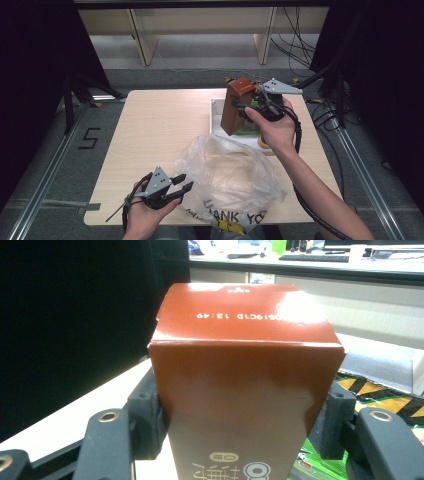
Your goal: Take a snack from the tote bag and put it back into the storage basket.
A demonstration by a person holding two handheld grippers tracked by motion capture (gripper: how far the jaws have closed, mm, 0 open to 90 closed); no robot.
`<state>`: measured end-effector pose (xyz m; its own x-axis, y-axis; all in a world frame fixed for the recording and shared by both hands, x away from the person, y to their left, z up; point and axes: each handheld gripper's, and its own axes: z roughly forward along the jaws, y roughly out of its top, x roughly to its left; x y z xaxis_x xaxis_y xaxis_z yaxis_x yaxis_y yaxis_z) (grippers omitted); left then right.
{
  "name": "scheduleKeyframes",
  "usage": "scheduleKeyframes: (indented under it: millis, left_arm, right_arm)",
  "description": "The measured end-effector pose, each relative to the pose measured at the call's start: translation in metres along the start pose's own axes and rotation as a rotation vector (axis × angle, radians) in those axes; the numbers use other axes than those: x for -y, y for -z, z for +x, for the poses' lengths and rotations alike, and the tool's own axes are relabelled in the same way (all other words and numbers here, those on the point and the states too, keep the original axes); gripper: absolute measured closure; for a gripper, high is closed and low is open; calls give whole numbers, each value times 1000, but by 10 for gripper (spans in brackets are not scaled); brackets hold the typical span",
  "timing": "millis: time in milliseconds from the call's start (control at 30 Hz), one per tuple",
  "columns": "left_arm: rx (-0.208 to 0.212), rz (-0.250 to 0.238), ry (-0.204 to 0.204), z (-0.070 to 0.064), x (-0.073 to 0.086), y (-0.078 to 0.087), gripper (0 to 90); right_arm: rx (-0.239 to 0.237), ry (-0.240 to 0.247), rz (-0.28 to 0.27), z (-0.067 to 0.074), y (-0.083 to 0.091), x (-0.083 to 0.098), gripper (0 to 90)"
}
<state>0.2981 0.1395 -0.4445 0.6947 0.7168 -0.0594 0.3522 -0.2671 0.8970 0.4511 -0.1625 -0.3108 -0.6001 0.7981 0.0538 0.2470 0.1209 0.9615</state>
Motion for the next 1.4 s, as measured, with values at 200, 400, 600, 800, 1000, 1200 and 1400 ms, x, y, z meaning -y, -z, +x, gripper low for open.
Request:
scheduleKeyframes:
  millis: [200,400,600,800,1000,1200,1400]
  left_arm:
    - [2,0,-3,0,0,0,622]
    - [1,-1,3,0,0,1,621]
    - [2,0,14,0,1,1,621]
    - [5,2,8,1,1,1,621]
    - [6,2,-1,1,1,0,620]
    - [6,1,-3,1,1,1,620]
    - [2,4,12,1,1,1,620]
  right_arm:
    - [14,-5,1,-3,-9,2,386]
    - [12,-15,17,-3,-19,7,386]
    - [24,6,17,-5,-28,10,386]
    - [22,4,32,-6,-36,15,386]
    - [19,3,40,-9,-43,21,386]
    - [24,3,58,-12,-48,28,386]
    - [29,-20,65,-12,-52,34,386]
